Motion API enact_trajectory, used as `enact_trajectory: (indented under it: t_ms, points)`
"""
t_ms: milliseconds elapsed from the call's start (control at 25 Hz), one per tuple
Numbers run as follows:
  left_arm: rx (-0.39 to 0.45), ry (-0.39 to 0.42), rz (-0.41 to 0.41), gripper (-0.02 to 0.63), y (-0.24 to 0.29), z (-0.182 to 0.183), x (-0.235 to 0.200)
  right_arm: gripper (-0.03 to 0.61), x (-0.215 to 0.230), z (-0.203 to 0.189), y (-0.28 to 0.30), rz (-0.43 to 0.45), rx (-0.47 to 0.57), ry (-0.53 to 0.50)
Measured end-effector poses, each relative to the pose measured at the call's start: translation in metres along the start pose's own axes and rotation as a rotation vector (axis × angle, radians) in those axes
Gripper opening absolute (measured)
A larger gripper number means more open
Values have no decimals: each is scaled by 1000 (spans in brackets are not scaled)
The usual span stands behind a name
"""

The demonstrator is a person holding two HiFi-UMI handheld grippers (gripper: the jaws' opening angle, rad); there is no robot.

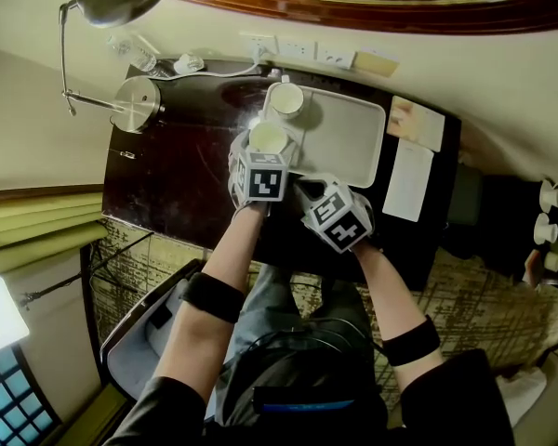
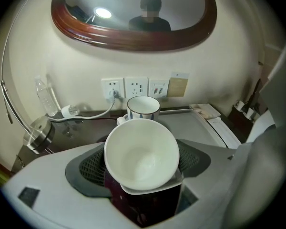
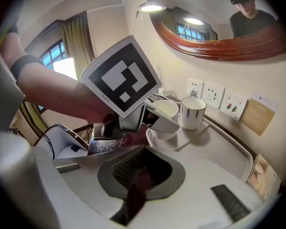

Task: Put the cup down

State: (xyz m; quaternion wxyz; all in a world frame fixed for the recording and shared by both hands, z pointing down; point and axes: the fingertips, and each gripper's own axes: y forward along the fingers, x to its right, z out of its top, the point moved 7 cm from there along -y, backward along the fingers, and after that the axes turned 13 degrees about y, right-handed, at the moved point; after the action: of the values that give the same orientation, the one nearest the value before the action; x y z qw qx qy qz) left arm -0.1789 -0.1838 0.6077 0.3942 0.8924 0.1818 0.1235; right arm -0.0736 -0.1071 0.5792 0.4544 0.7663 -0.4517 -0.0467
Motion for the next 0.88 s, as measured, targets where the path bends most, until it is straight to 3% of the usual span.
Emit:
enact_trajectory:
  t_ms: [600,720,880]
  points:
    - [19,-26,26,423,14,-4,9,0,9,1,5,-10,-12,13]
    - [22,-37,42,501,12,-3,9,0,11,-4,2,-10,-18,24]
    - [25,-34,52,526,5,5,11,0,18,-10,-6,-21,-18,38]
